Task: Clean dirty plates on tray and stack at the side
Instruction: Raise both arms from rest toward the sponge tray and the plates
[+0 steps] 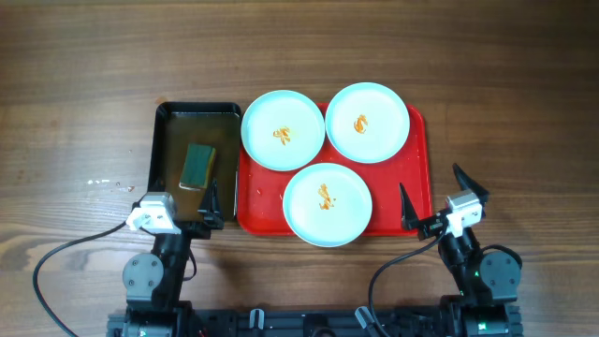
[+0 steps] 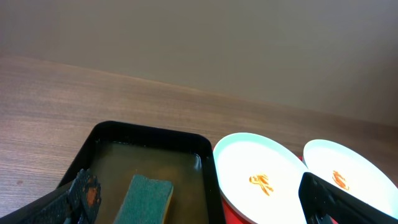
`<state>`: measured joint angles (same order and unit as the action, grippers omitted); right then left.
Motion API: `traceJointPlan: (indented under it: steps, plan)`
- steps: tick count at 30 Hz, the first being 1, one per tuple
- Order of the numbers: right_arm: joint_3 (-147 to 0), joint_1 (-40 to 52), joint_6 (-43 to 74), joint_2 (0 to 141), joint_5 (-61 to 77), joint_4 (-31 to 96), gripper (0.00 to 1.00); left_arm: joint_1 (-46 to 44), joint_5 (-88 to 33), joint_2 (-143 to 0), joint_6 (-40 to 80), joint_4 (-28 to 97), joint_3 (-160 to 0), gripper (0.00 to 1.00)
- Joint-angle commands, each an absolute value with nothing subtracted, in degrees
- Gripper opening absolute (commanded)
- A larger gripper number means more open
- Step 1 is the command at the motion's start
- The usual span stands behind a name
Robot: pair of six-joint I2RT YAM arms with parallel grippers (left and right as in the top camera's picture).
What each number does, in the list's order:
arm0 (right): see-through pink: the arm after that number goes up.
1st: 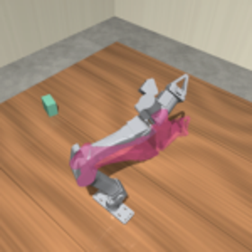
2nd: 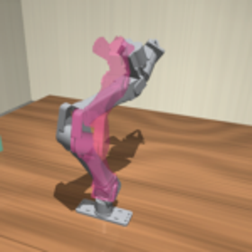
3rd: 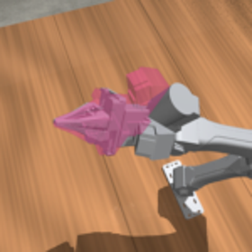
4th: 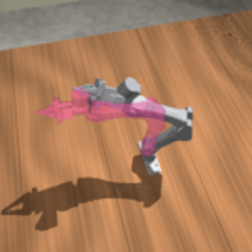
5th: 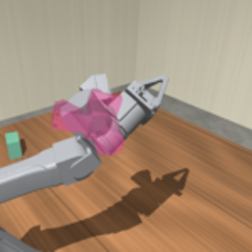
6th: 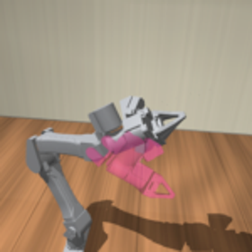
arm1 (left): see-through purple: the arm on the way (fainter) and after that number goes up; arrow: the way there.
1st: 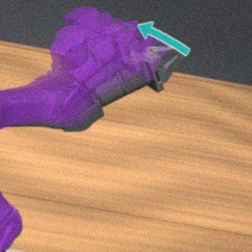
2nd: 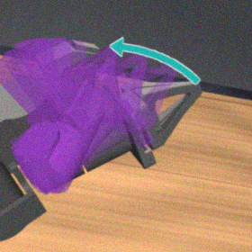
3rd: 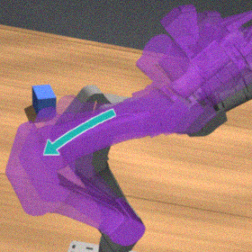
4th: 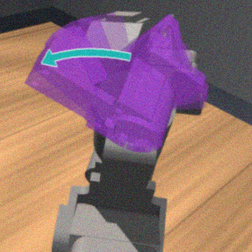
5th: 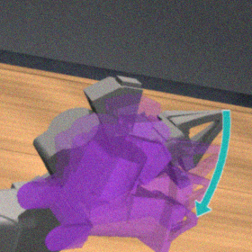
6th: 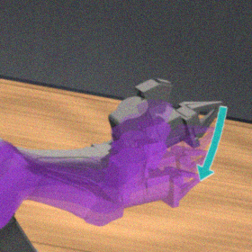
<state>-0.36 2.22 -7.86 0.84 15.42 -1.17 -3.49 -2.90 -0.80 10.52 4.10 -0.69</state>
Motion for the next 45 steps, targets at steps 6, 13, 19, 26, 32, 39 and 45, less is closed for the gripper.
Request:
traceJointPlan:
  steps: [6,13,19,26,32,39,45]
  plan:
    - [-0.30,2.46,-8.64,0.80,16.36,-1.32,1.00,-3.90,-2.50,-0.38,9.41,4.32,-0.32,1.00]
    - [-0.30,2.46,-8.67,0.80,16.36,-1.32,1.00,-3.90,-2.50,-0.38,9.41,3.90,-0.32,1.00]
    - [-0.30,2.44,-8.67,0.80,16.38,-1.32,0.99,-3.90,-2.94,-0.38,9.39,4.08,-0.32,1.00]
    - [-0.30,2.46,-8.60,0.80,16.43,-1.37,0.99,-3.90,-2.94,-0.38,9.41,4.14,-0.32,1.00]
    - [-0.32,2.44,-4.32,0.80,16.19,-1.48,0.99,-3.90,-2.90,-0.40,10.07,5.89,-1.39,1.00]
    - [-4.47,2.44,6.63,2.35,12.21,4.12,1.00,-3.90,1.61,-6.31,10.07,14.59,-8.34,1.00]
    - [-13.41,2.44,9.67,10.50,12.29,14.39,1.00,-3.90,1.56,-20.12,10.11,19.03,-17.61,1.00]
